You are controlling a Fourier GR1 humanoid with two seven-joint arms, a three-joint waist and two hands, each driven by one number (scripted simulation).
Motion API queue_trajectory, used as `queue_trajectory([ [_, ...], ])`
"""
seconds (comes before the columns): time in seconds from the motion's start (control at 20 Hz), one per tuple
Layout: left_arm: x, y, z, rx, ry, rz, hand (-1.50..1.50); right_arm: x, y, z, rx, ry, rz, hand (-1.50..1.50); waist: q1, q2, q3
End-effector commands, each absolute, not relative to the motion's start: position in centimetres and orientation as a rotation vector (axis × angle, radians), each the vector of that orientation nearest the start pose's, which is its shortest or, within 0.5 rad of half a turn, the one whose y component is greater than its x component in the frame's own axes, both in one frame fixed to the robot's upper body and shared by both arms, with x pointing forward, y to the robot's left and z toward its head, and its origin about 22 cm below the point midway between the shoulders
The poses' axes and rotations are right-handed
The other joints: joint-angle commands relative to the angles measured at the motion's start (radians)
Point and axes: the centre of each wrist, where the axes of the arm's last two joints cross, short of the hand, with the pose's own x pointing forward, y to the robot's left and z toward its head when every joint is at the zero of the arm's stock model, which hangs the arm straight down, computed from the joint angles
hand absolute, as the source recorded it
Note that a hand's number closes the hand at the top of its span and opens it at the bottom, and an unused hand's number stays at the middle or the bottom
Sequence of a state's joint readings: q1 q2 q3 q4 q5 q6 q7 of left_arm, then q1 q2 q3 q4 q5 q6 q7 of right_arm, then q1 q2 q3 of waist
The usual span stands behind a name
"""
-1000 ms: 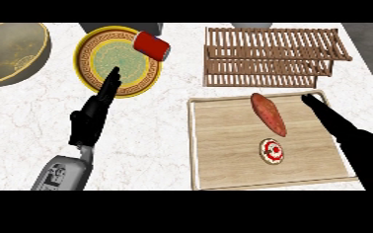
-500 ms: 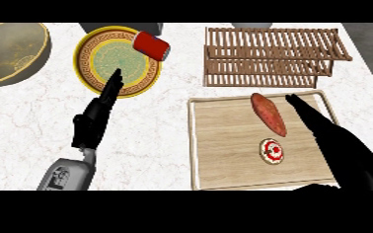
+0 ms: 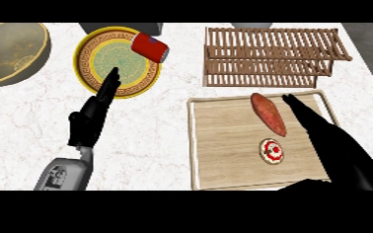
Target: Pick the cupcake from the tray and place it in the tiered shelf
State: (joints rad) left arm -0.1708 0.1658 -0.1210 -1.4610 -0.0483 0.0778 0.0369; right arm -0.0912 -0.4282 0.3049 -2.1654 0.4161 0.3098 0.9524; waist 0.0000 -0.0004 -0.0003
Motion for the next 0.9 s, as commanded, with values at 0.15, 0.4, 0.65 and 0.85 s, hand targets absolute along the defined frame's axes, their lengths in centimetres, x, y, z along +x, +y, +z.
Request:
queue_trajectory([
  [0.15, 27.3, 22.9, 0.8, 0.108, -1.573, -0.258, 0.0, 20.3, -19.9, 13.6, -0.667, -1.043, 0.916, -1.5, 0.002, 0.0, 0.0],
  [0.4, 27.6, 22.4, 2.4, 0.108, -1.583, -0.249, 0.0, 20.5, -20.8, 12.0, -0.686, -1.032, 0.902, -1.5, 0.0, 0.0, 0.0],
  [0.65, 28.5, 21.6, 0.7, 0.106, -1.579, -0.273, 0.0, 21.6, -19.4, 9.7, -0.71, -1.026, 0.921, -1.5, -0.001, 0.001, 0.0],
  [0.85, 28.8, 22.5, 2.1, 0.125, -1.589, -0.23, 0.0, 20.9, -21.5, 10.5, -0.709, -1.023, 0.917, -1.5, -0.002, 0.0, 0.0],
])
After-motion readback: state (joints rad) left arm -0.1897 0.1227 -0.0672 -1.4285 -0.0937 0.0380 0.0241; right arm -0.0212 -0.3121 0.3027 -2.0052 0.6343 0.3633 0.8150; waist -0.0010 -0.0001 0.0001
